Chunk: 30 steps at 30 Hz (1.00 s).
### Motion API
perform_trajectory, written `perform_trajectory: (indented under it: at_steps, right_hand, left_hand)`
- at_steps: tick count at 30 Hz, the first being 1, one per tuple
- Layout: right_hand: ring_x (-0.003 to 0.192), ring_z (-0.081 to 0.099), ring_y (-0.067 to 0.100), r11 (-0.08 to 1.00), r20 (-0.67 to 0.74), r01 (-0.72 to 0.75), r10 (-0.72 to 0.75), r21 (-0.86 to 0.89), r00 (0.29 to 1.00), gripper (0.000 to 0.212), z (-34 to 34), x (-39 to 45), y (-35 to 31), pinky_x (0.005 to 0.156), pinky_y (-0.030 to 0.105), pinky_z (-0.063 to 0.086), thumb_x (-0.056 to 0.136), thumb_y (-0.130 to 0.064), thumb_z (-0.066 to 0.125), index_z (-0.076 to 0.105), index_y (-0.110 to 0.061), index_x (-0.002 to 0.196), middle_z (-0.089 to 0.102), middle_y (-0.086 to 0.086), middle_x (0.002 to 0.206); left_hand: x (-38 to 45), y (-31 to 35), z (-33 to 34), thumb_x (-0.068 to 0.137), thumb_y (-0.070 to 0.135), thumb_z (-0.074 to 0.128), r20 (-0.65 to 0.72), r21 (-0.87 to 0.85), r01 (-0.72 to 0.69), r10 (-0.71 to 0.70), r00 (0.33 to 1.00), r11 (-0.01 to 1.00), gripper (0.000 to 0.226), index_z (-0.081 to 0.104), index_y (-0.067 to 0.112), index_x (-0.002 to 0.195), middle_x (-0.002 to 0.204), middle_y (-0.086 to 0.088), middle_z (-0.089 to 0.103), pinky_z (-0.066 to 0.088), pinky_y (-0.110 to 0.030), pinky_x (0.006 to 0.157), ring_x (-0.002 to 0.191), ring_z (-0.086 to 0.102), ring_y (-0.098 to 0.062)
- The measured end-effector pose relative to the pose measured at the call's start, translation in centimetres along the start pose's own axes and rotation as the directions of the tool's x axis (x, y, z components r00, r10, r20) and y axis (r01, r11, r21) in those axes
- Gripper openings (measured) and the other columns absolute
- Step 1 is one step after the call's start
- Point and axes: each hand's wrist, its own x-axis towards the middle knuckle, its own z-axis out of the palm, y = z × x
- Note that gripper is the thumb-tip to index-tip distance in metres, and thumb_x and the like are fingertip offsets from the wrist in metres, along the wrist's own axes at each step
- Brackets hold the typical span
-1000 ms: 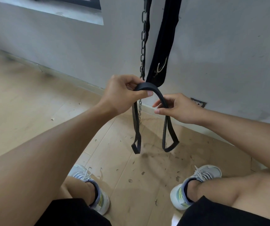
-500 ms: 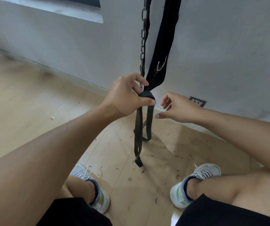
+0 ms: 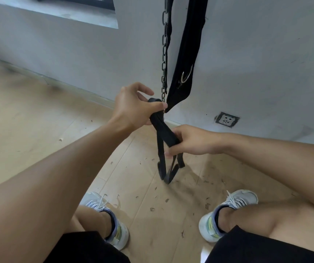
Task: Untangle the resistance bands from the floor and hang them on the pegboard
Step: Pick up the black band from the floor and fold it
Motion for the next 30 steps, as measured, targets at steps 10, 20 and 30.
perform_trajectory:
  at_steps: [10, 20, 30]
  right_hand:
    - [0.061, 0.056, 0.005, 0.994, -0.286, 0.024, -0.054, -0.108, 0.957, 0.016, -2.4, -1.2, 0.2, 0.063, 0.026, 0.045, 0.09, -0.017, 0.068, 0.065, -0.033, 0.088, 0.063, -0.011, 0.071]
    - [0.06, 0.049, 0.001, 0.984, -0.321, 0.174, -0.159, 0.02, 0.934, 0.01, -3.6, -2.7, -0.8, 0.06, 0.019, 0.041, 0.099, -0.014, 0.066, 0.071, -0.021, 0.096, 0.056, -0.017, 0.063]
    - [0.067, 0.056, -0.003, 0.993, -0.163, 0.119, -0.12, -0.018, 0.979, 0.016, -5.3, -3.7, -0.8, 0.066, 0.009, 0.044, 0.097, -0.021, 0.072, 0.076, -0.021, 0.113, 0.063, -0.023, 0.069]
  left_hand:
    - [1.3, -1.7, -1.0, 0.089, 0.022, 0.075, 0.021, 0.098, 0.179, -0.181, 0.983, 0.979, 0.024, 0.059, 0.012, 0.105, 0.086, -0.014, 0.074, 0.065, -0.041, 0.063, 0.054, 0.073, -0.022]
    - [-0.3, -1.4, 0.2, 0.1, 0.019, 0.043, 0.355, 0.336, 0.01, -0.136, 0.925, 0.942, 0.031, 0.072, 0.01, 0.104, 0.109, -0.012, 0.074, 0.05, -0.041, 0.1, 0.108, 0.065, -0.029]
    - [-1.6, -0.1, 1.4, 0.072, 0.062, 0.076, 0.404, -0.008, -0.095, 0.091, 0.91, 0.995, 0.035, 0.067, 0.029, 0.063, 0.068, -0.002, 0.051, 0.048, -0.045, 0.077, 0.071, 0.05, -0.022]
